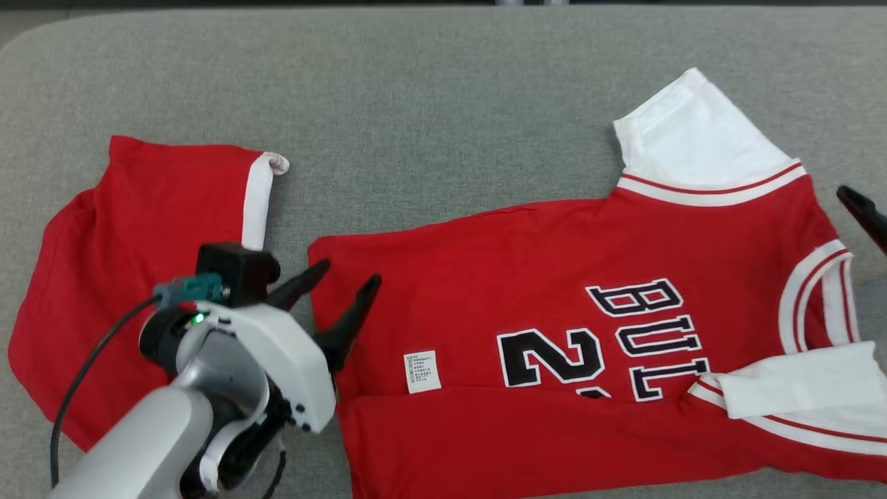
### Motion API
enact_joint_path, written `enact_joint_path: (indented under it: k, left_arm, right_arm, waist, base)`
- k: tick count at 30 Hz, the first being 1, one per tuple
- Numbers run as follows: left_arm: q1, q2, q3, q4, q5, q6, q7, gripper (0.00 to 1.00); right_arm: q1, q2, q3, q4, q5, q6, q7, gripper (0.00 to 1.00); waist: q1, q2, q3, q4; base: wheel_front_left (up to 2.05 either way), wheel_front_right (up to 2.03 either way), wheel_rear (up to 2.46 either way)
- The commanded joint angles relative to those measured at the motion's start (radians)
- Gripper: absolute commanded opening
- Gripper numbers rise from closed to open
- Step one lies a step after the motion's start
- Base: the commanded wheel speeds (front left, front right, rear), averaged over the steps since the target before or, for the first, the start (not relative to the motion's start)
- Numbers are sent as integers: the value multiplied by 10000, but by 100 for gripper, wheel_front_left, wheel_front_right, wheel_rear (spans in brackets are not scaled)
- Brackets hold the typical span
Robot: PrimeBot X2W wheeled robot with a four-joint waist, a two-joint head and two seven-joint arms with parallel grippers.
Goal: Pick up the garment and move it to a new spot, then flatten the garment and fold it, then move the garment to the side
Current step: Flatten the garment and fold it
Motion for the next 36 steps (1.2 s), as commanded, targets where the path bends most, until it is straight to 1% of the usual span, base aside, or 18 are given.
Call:
enact_joint_path:
  k: [1, 3, 4, 7, 10, 20, 21, 22, 23, 24, 26, 28, 29, 31, 32, 33, 34, 36]
  left_arm:
    - [-755, -120, -70, 598, 116, -170, 193, 100]
    - [-1397, -202, -234, 1212, 383, -298, 353, 100]
    - [-1397, -202, -234, 1212, 383, -298, 353, 100]
    - [-2010, -438, -400, 1860, 470, -527, 475, 100]
    - [-2403, -487, -497, 2287, 591, -697, 507, 100]
    - [-3092, -1052, -923, 3098, 629, -1207, 516, 100]
    - [-3137, -1108, -968, 3148, 637, -1218, 517, 94]
    - [-3176, -1157, -1016, 3190, 648, -1272, 503, 83]
    - [-3217, -1206, -1063, 3223, 661, -1322, 504, 70]
    - [-3267, -1265, -1095, 3252, 683, -1329, 497, 53]
    - [-3363, -1378, -1182, 3288, 688, -1412, 488, 42]
    - [-3368, -1464, -1295, 3354, 665, -1498, 536, 5]
    - [-3381, -1491, -1329, 3387, 666, -1518, 516, 0]
    - [-3394, -1545, -1393, 3453, 654, -1569, 493, 0]
    - [-3395, -1574, -1410, 3483, 642, -1587, 461, 0]
    - [-3390, -1584, -1416, 3517, 626, -1614, 429, 0]
    - [-3393, -1604, -1411, 3530, 605, -1637, 404, 0]
    - [-3451, -1657, -1332, 3522, 579, -1627, 272, 0]
  right_arm:
    - [-1000, -42, 463, 446, -287, 0, 131, 100]
    - [-1990, 104, 1018, 980, -423, 0, 238, 100]
    - [-1990, 104, 1018, 980, -423, 0, 238, 100]
    - [-3301, 328, 1701, 1838, -582, 0, 341, 100]
    - [-4219, 522, 2194, 2719, -735, 2, 270, 100]
    - [-5688, 677, 3310, 4922, -834, 0, -333, 100]
    - [-5765, 694, 3381, 5058, -846, 0, -397, 100]
    - [-5851, 702, 3449, 5227, -848, 0, -444, 100]
    - [-5935, 684, 3496, 5357, -886, 0, -509, 100]
    - [-6026, 668, 3537, 5505, -932, 0, -524, 100]
    - [-6198, 675, 3630, 5747, -973, 0, -617, 100]
    - [-6333, 746, 3688, 6025, -1003, 0, -675, 100]
    - [-6385, 806, 3744, 6174, -1023, 1, -693, 100]
    - [-6432, 957, 3954, 6393, -964, 0, -736, 100]
    - [-6420, 1050, 4081, 6482, -850, 0, -802, 91]
    - [-6433, 1127, 4162, 6561, -747, 0, -953, 39]
    - [-6481, 1185, 4245, 6584, -658, 3, -1092, 0]
    - [-6671, 1201, 4408, 6450, -555, 1, -1640, 0]
  waist:
    - [0, -1, 804, 456]
    - [0, -1, 1117, 561]
    - [0, -1, 1117, 561]
    - [0, -1, 1449, 686]
    - [0, -1, 1647, 826]
    - [0, -1, 1775, 1249]
    - [0, -1, 1767, 1275]
    - [0, -1, 1766, 1303]
    - [0, -1, 1786, 1337]
    - [0, -1, 1817, 1372]
    - [0, -1, 1892, 1441]
    - [0, -1, 1941, 1511]
    - [0, -1, 1956, 1531]
    - [0, -1, 1969, 1558]
    - [0, -1, 1953, 1566]
    - [0, -1, 1919, 1561]
    - [0, -1, 1895, 1540]
    - [0, -1, 1863, 1473]
  base:
    - [0, 0, 0]
    - [0, 0, 0]
    - [0, 0, 0]
    - [0, 0, 0]
    - [0, 0, 0]
    - [0, 0, 0]
    - [0, 0, 0]
    - [0, 0, 0]
    - [0, 0, 0]
    - [0, 0, 0]
    - [0, 0, 0]
    - [0, 0, 0]
    - [0, 0, 0]
    - [0, 0, 0]
    - [0, 0, 0]
    - [0, 0, 0]
    - [0, 0, 0]
    - [0, 0, 0]
